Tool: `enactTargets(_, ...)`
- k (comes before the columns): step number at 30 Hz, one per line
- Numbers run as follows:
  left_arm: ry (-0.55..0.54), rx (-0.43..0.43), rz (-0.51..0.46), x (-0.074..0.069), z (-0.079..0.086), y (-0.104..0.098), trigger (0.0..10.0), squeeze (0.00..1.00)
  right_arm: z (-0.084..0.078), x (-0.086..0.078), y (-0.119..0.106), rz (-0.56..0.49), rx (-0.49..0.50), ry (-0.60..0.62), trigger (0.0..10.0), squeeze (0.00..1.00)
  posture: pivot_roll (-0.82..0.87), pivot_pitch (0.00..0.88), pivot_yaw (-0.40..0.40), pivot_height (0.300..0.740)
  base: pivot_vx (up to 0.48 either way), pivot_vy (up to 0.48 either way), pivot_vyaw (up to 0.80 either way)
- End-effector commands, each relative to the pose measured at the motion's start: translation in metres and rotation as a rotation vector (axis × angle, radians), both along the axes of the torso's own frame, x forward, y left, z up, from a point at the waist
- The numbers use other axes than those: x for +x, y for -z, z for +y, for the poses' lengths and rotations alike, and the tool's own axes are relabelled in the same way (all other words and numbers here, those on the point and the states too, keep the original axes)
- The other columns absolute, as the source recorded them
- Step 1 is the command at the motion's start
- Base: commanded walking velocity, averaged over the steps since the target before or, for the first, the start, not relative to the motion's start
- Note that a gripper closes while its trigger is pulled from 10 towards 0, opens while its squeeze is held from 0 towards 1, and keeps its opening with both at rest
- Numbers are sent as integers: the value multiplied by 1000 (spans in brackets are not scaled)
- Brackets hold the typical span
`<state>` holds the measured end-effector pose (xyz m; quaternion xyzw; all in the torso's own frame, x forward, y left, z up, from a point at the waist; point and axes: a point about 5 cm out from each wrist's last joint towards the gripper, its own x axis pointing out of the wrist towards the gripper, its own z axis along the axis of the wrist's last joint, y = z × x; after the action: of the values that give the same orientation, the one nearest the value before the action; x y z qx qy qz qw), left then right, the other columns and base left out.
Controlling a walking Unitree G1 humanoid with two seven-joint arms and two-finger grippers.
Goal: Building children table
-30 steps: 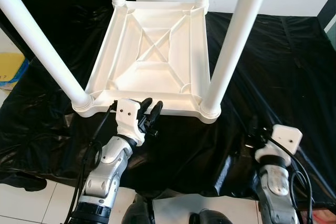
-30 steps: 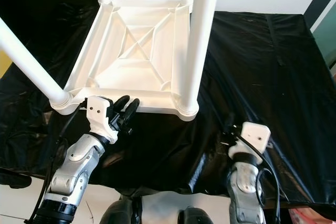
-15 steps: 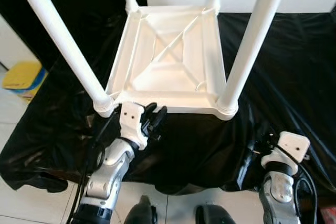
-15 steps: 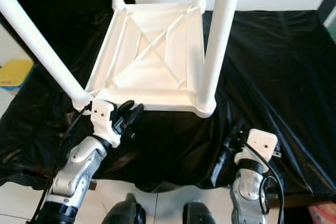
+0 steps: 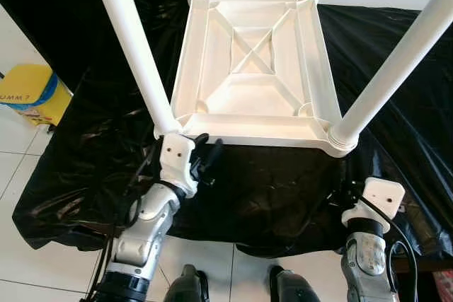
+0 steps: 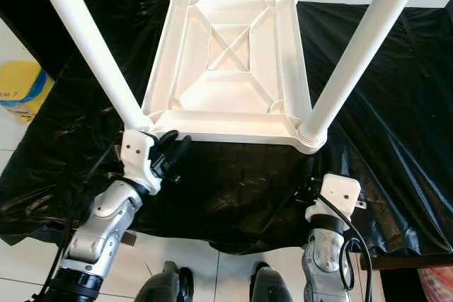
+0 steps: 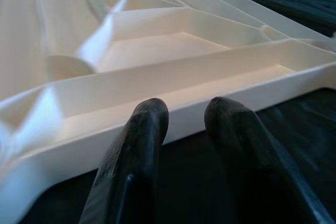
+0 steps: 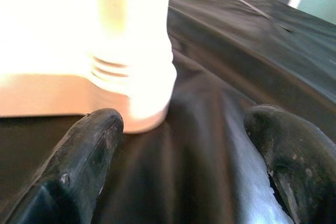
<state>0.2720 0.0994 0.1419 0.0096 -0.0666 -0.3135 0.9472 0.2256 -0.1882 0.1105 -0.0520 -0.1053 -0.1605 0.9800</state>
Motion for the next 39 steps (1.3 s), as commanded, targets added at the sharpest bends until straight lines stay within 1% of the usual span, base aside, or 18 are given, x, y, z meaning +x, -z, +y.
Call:
enactTargets(1,6,4,5,-4,-3,3,10000,0,1,0,1,17,2,-33,10000,0,-18,159,0,740,0,0,0)
enactTargets(5,37,3,-8,-5,-9,1,10000,0,3,8,0,19,-15,-94,10000,0,-13,126,-6,740,0,0,0)
enactTargets(8,45,8,-9,-2,-10,1,10000,0,2,12,0,22,-25,-117,10000,0,-14,106,-9,740,0,0,0)
enactTargets(9,50,8,-10,1,-10,1,10000,0,0,15,0,22,-32,-124,10000,0,-11,84,-11,740,0,0,0)
enactTargets(13,75,31,-59,8,-13,-5,10000,0,-3,23,-2,13,-55,-149,10000,0,-7,51,-16,740,0,0,0)
enactTargets(16,95,34,-69,11,-16,-7,10000,0,-2,28,-3,8,-60,-164,10000,0,-9,43,-19,740,0,0,0)
enactTargets(21,150,-2,-60,12,-21,-9,10000,16,3,32,-8,-12,-55,-200,10000,0,-13,42,-32,740,0,0,0)
enactTargets(22,164,-25,-50,12,-21,-9,10000,1000,3,33,-8,-16,-55,-206,10000,0,-15,46,-32,740,0,0,0)
enactTargets(23,176,-49,-39,12,-21,-10,10000,1000,4,33,-9,-19,-55,-209,10000,0,-15,46,-32,740,0,0,0)
enactTargets(24,176,-49,-39,12,-21,-10,10000,1000,4,33,-9,-19,-55,-209,10000,0,-15,46,-32,740,0,0,0)
enactTargets(25,183,-52,-49,13,-21,-12,10000,1000,5,33,-10,-34,-37,-224,10000,1000,-14,49,-36,740,0,0,0)
enactTargets(28,180,-49,-62,14,-21,-15,10000,1000,5,33,-12,-48,-28,-234,10000,1000,-15,49,-37,740,0,0,0)
enactTargets(29,192,-42,-83,14,-23,-19,10000,729,4,33,-14,-51,-33,-227,10000,1000,-16,54,-35,740,0,0,0)
enactTargets(30,210,-44,-96,13,-25,-22,10000,0,3,34,-15,-52,-38,-220,10000,1000,-17,55,-35,740,0,0,0)
enactTargets(33,232,-51,-102,10,-27,-25,10000,0,1,34,-15,-52,-46,-209,10000,1000,-17,59,-34,740,0,0,0)
enactTargets(34,265,-53,-104,7,-30,-26,10000,0,0,35,-16,-51,-44,-206,10000,0,-16,62,-32,740,0,0,0)
enactTargets(38,349,-23,-114,-3,-37,-28,10000,0,-2,36,-22,-62,-51,-189,10000,0,-18,74,-29,740,0,0,0)
enactTargets(39,349,-23,-114,-3,-37,-28,10000,0,-2,36,-22,-62,-51,-189,10000,0,-18,74,-29,740,0,0,0)
